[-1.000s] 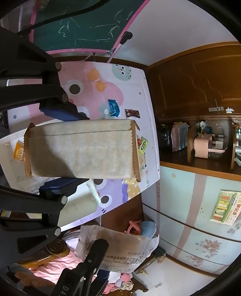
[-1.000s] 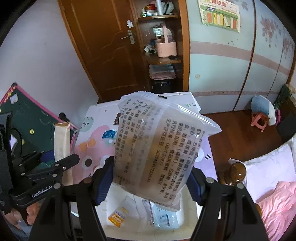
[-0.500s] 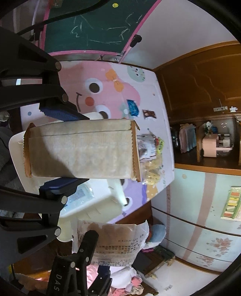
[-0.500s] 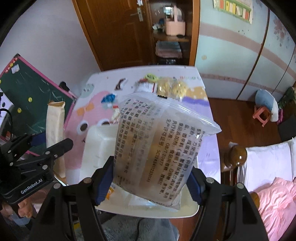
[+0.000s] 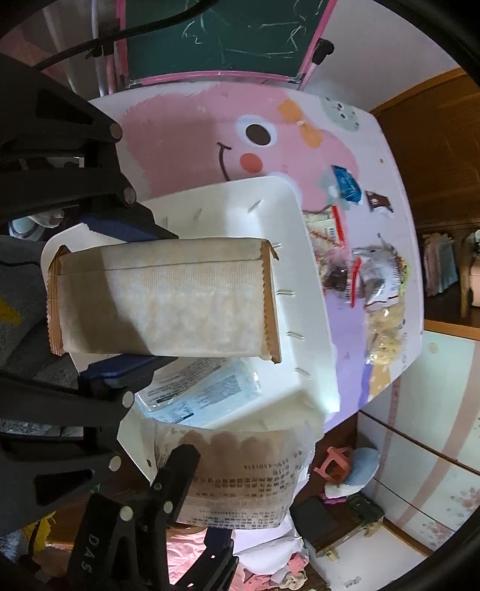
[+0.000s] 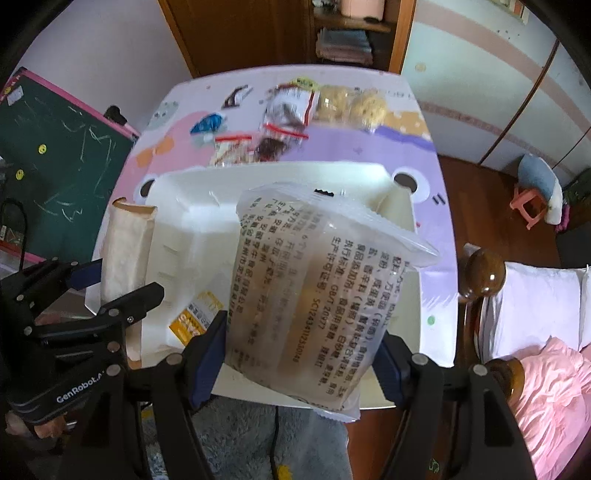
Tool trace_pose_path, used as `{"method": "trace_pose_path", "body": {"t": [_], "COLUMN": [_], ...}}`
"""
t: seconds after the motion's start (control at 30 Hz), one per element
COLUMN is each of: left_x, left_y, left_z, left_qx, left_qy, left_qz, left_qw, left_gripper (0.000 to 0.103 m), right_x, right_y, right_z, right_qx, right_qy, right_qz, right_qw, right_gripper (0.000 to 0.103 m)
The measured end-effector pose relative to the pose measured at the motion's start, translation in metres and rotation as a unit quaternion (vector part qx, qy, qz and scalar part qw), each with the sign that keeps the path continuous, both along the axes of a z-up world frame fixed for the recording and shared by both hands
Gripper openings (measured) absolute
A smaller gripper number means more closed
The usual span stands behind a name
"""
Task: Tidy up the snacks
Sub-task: 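Carry both packets over the white tray and open both tools to release them, then move both tools back over the remaining snacks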
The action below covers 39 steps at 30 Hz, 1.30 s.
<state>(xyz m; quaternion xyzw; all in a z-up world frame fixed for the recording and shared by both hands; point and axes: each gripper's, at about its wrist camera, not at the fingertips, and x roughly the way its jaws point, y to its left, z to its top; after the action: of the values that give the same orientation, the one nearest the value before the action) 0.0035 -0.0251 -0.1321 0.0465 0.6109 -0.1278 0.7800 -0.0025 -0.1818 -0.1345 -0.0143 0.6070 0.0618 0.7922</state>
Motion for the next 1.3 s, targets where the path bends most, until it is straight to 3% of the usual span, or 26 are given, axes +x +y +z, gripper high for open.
{"method": "trace_pose_path", "body": {"t": [0.2,0.43,0.57,0.63,1.3], "left_x": [-0.002,-0.001,0.002,0.004,0.009], "left_y": [-0.007,-0.005,0.000,0.005,0.008], "left_z": [-0.011,-0.011,-0.007,-0.006,0.009], "left_qx": [0.002,0.001,-0.003,-0.017,-0.018], "left_qy": [0.025,0.025,0.021,0.021,-0.010], "left_qz": [-0.006,-0.003,0.010,0.017,0.022], "left_qw": [0.9997,0.9997,0.9997,0.9995,0.9995], "left_gripper": [0.052,0.053,0.086,0.091,0.091], "right_x": [0.002,0.005,0.008,0.009,0.013], "right_y": [0.005,0.003,-0.003,-0.006,-0.009], "right_z": [-0.010,-0.007,-0.006,-0.007,-0.003], "right_qx": [-0.016,-0.017,-0.011,-0.009,0.005], "right_qy": [0.013,0.004,0.007,0.011,0.008], "right_qz": [0.009,0.005,-0.014,-0.022,-0.040], "right_qw": [1.000,1.000,1.000,1.000,0.999], "right_gripper": [0.071,0.071,0.071,0.071,0.072]}}
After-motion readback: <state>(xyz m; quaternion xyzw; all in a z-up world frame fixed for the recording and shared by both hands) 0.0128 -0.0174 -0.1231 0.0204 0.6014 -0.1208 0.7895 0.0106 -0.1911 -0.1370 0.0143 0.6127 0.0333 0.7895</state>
